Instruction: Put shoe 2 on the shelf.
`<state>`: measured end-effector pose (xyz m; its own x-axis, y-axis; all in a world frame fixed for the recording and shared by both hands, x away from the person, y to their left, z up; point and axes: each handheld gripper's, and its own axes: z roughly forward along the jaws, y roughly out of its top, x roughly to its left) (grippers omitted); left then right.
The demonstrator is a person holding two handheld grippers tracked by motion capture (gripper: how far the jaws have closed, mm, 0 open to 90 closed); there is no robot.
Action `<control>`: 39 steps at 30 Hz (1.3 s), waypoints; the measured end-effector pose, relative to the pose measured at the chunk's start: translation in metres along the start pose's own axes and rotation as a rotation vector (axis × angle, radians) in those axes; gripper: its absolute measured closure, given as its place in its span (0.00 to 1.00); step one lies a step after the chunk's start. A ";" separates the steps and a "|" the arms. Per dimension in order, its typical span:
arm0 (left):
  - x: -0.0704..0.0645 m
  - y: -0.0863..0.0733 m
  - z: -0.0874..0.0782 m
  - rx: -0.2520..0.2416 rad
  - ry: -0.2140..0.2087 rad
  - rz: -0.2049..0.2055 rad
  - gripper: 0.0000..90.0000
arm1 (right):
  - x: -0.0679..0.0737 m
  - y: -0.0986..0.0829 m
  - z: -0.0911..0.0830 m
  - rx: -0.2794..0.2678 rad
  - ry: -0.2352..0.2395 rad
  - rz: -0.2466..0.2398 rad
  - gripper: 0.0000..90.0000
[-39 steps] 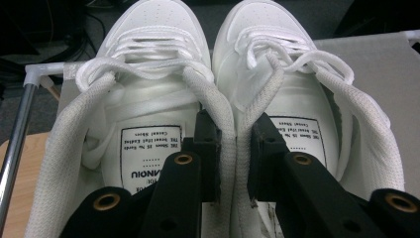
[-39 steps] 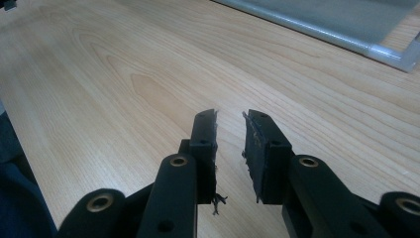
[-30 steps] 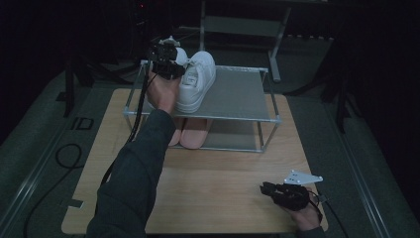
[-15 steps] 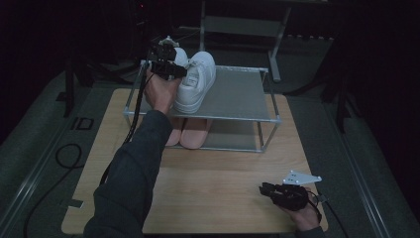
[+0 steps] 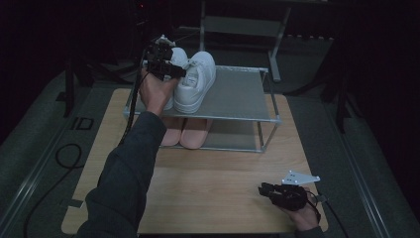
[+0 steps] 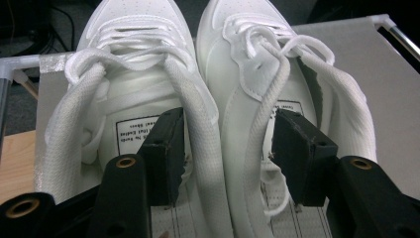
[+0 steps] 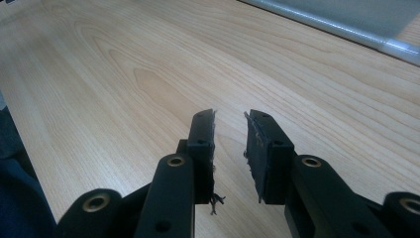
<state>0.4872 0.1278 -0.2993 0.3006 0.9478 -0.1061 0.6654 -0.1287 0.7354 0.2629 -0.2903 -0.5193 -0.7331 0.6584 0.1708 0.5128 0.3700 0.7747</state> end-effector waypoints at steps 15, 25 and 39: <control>0.008 -0.002 -0.026 -0.024 -0.043 0.053 0.53 | 0.000 0.000 0.000 -0.001 0.000 0.000 0.80; 0.015 -0.010 -0.041 -0.056 -0.081 0.095 0.56 | 0.000 0.000 0.000 -0.002 0.001 0.000 0.80; 0.015 -0.017 -0.057 -0.057 -0.136 0.174 0.65 | -0.001 0.000 0.000 -0.002 0.001 0.000 0.80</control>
<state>0.4415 0.1604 -0.2756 0.4995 0.8642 -0.0608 0.5566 -0.2664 0.7869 0.2633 -0.2910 -0.5190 -0.7335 0.6576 0.1720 0.5124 0.3687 0.7756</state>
